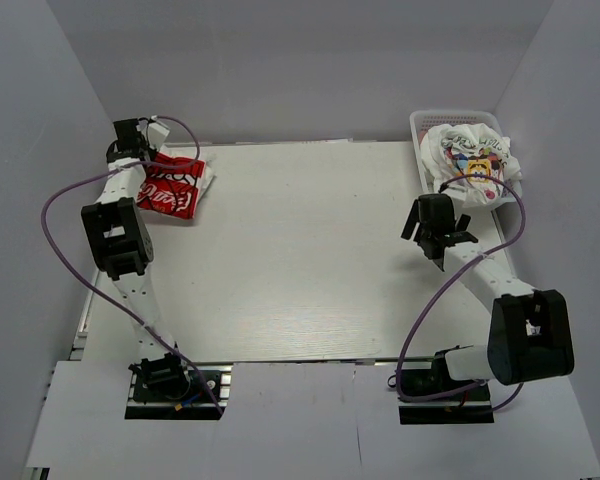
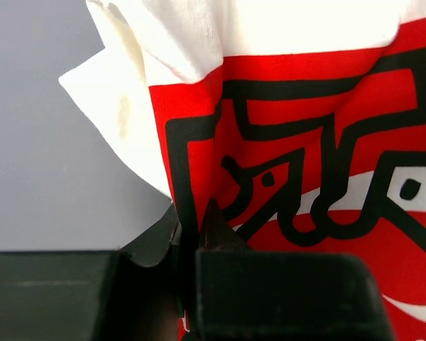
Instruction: Fold and stack the t-shirts
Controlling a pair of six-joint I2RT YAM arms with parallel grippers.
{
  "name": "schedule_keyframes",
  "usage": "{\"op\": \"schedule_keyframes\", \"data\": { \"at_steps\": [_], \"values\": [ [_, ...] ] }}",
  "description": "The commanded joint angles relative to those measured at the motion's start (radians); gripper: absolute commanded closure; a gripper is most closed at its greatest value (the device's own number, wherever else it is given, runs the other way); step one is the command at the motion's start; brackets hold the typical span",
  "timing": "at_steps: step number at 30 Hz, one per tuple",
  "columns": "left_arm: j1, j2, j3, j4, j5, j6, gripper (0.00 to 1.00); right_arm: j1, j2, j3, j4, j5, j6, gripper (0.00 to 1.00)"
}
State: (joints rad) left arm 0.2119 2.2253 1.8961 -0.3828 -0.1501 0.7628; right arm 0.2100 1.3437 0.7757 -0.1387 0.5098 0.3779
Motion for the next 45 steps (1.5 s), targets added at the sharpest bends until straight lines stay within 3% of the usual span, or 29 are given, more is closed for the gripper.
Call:
{"op": "schedule_keyframes", "data": {
  "at_steps": [1,3,4,5,6,7,8,16,19,21,24,26,27,29,30,31,33,35,36,38,41,45],
  "values": [
    [0.024,0.007,0.043,0.073,-0.022,-0.040,1.00,0.003,0.021,0.057,-0.019,0.009,0.001,0.10],
    [0.034,0.039,0.043,0.084,-0.042,-0.065,1.00,0.003,0.031,0.060,-0.016,0.006,0.001,0.10],
    [0.034,0.039,0.052,0.097,-0.054,-0.078,0.87,0.000,0.031,0.060,-0.016,0.004,0.004,0.10],
    [0.034,0.051,0.052,0.097,-0.080,-0.106,0.52,0.002,0.034,0.062,-0.016,0.006,0.003,0.10],
    [0.034,0.051,0.063,0.097,-0.089,-0.117,0.38,0.002,0.034,0.062,-0.016,0.001,0.001,0.10],
    [0.034,0.051,0.063,0.097,-0.101,-0.128,0.15,0.005,0.031,0.063,-0.018,0.001,0.001,0.10],
    [0.043,0.051,0.063,0.108,-0.124,-0.154,0.00,0.003,0.022,0.065,-0.019,0.001,0.000,0.10],
    [0.017,-0.085,0.081,0.036,-0.121,-0.310,0.00,0.003,-0.070,0.030,0.014,-0.036,-0.010,0.10],
    [0.007,-0.162,0.092,-0.030,0.043,-0.420,0.00,0.003,-0.130,-0.001,0.031,-0.072,-0.011,0.10],
    [0.007,-0.196,0.101,-0.030,0.063,-0.511,0.00,0.002,-0.187,-0.035,0.053,-0.106,-0.005,0.10],
    [-0.014,-0.219,0.180,-0.076,0.163,-0.812,0.00,0.000,-0.247,-0.082,0.106,-0.183,0.001,0.10],
    [-0.044,-0.228,0.190,-0.085,0.349,-0.926,0.00,0.000,-0.262,-0.098,0.123,-0.211,0.015,0.10],
    [-0.067,-0.272,0.117,-0.071,0.469,-0.972,0.00,-0.003,-0.281,-0.099,0.125,-0.244,0.022,0.10],
    [-0.186,-0.372,-0.073,0.013,0.495,-1.071,0.00,0.000,-0.297,-0.111,0.126,-0.275,0.032,0.10],
    [-0.242,-0.447,-0.361,0.209,0.465,-1.095,0.00,0.000,-0.307,-0.121,0.126,-0.292,0.038,0.10],
    [-0.297,-0.602,-0.502,0.307,0.454,-1.124,0.00,0.000,-0.311,-0.130,0.155,-0.307,0.048,0.10],
    [-0.437,-0.726,-0.823,0.433,0.463,-1.181,0.00,-0.001,-0.319,-0.133,0.148,-0.318,0.065,0.10],
    [-0.506,-0.852,-0.992,0.542,0.550,-1.266,0.00,-0.001,-0.334,-0.127,0.081,-0.314,0.078,0.10],
    [-0.564,-0.887,-1.144,0.594,0.598,-1.286,0.00,0.000,-0.340,-0.130,0.068,-0.313,0.084,0.10],
    [-0.601,-0.993,-1.230,0.596,0.575,-1.298,0.00,0.000,-0.379,-0.148,0.060,-0.307,0.099,0.10],
    [-0.634,-1.094,-1.258,0.423,0.489,-1.239,0.00,0.000,-0.431,-0.217,0.125,-0.309,0.118,0.10],
    [-0.634,-1.257,-1.304,0.343,0.342,-1.215,0.00,0.000,-0.482,-0.263,0.206,-0.340,0.102,0.10]
  ]
}}
